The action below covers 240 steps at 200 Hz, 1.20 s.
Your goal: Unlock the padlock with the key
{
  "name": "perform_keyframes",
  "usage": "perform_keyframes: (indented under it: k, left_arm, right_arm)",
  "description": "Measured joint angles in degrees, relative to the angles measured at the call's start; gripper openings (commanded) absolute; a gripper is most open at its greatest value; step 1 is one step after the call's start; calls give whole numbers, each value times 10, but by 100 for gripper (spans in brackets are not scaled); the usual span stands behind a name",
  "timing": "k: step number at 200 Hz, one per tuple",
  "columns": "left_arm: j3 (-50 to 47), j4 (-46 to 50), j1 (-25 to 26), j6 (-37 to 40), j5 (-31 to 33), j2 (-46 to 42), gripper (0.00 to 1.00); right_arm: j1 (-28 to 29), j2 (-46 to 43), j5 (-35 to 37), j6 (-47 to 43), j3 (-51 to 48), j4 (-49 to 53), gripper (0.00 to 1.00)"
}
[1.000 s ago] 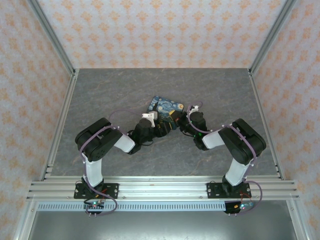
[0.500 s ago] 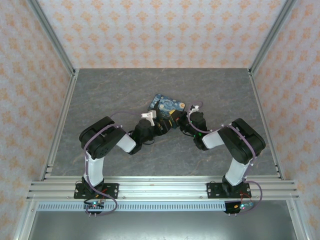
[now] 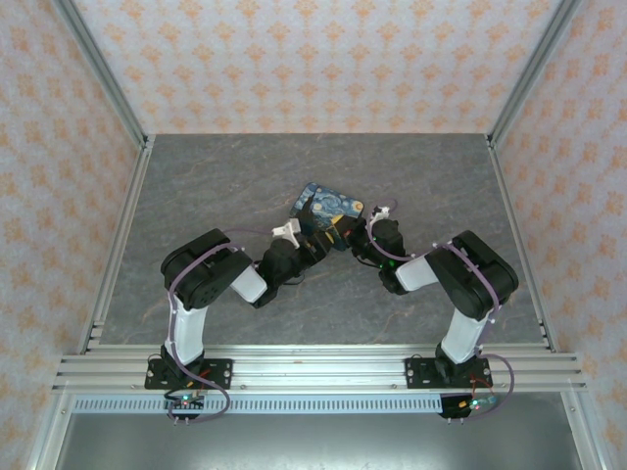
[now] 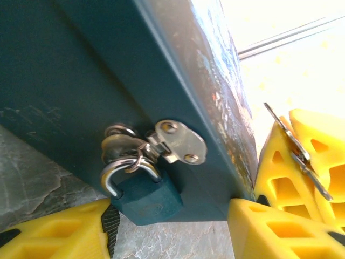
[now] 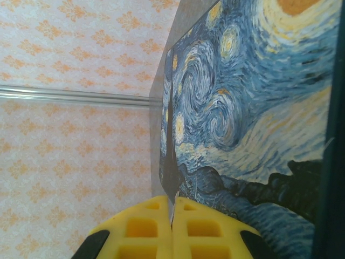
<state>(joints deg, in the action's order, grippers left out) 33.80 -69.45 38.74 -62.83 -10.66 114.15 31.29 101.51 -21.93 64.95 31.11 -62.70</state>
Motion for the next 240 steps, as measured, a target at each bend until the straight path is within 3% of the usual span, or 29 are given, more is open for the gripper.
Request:
perform_keyframes:
  k: [155, 240]
  left_arm:
    - [-20, -20, 13, -23, 33, -34, 52]
    - [0, -27, 13, -34, 53, 14, 50]
  right_arm:
    - [0, 20, -3, 7, 0, -38, 0]
    - [0, 22, -3, 9, 0, -40, 0]
